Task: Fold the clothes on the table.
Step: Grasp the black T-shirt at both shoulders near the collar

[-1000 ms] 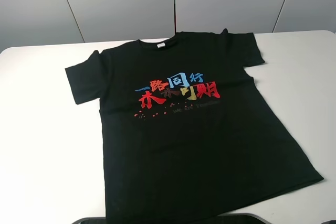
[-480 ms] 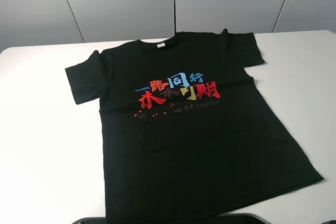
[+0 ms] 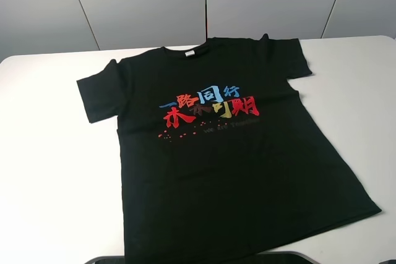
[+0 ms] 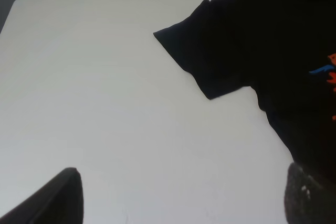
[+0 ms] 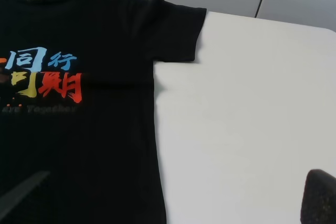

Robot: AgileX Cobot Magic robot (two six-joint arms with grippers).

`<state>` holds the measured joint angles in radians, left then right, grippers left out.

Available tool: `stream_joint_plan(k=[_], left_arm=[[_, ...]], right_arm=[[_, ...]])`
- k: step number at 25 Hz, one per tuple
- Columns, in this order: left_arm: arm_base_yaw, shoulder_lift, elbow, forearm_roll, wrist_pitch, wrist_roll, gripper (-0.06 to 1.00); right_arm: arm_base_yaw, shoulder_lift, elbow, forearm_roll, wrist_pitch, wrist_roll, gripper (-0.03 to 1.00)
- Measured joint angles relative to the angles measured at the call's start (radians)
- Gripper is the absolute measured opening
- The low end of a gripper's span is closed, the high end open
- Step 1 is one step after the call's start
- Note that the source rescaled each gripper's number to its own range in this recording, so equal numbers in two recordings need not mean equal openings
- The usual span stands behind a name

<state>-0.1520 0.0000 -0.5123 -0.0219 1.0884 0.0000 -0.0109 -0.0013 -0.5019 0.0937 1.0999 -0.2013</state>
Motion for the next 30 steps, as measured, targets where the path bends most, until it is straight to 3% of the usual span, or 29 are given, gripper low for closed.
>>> stream_joint_plan(k=[15,23,26,30], left_arm=[[0.000,0.000,0.000,0.004,0.000,0.000,1.00],[0.000,0.011,0.000,0.000,0.000,-0.060,1.00],[0.000,0.088,-0.037,-0.007,-0.008,-0.021,1.00],[0.000,0.255,-0.143,-0.015,-0.072,0.090,1.00]], right_arm=[[0.000,0.000,0.000,-0.002,0.000,0.000,1.00],[0.000,0.003,-0.030,-0.006,0.002,0.012,0.98],[0.023,0.070,-0.109,-0.040,0.005,-0.032,0.98],[0.095,0.264,-0.265,-0.161,0.007,-0.089,0.98]])
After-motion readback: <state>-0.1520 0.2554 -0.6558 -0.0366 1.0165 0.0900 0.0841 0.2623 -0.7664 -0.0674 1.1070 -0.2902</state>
